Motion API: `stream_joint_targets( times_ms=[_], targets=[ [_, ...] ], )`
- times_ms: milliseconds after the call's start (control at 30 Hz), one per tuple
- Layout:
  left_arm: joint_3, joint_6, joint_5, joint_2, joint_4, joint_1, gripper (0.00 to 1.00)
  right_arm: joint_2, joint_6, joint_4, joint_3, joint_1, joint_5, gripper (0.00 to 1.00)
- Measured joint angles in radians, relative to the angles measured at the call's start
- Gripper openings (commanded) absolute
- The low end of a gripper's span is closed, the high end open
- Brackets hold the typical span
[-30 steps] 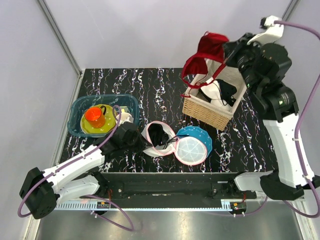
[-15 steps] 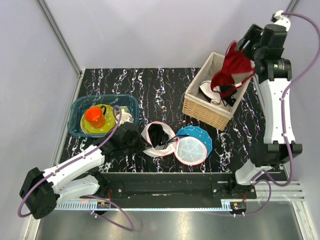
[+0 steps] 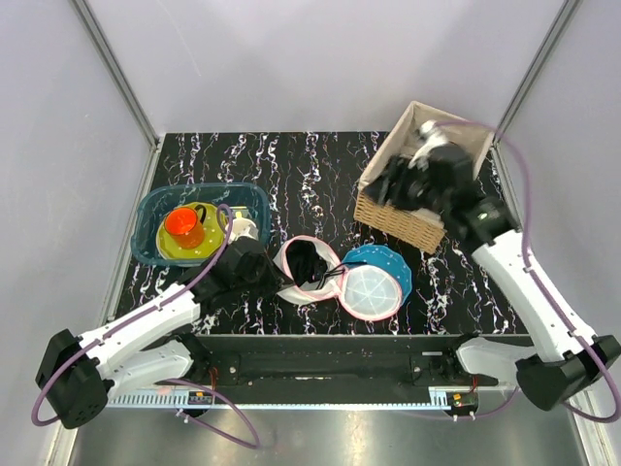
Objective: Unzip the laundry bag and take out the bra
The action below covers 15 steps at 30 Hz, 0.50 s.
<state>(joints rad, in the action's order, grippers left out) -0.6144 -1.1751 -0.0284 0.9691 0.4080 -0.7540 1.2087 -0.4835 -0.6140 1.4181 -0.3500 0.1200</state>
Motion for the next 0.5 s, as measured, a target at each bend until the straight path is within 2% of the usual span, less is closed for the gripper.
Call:
stream_joint_targets(
  times_ms=[133,233,367,500],
  targets=[
    [0.0,-0.002,0.005,0.0,0.002,0.002,0.0,-0.037,-0.072,0.081,-0.22,-0.256,0.024,0.61],
    [0.0,-0.003,0.005,0.005,0.001,0.005,0.0,0.016,-0.13,0.119,-0.371,-0.401,0.02,0.6],
    [0.0,-0.003,0.003,0.03,0.001,0.005,0.0,0.113,-0.171,0.148,-0.433,-0.492,0.004,0.58],
    [0.0,-0.003,0.001,0.039,-0.002,0.006,0.0,0.199,-0.188,0.225,-0.43,-0.519,-0.009,0.58]
  ],
)
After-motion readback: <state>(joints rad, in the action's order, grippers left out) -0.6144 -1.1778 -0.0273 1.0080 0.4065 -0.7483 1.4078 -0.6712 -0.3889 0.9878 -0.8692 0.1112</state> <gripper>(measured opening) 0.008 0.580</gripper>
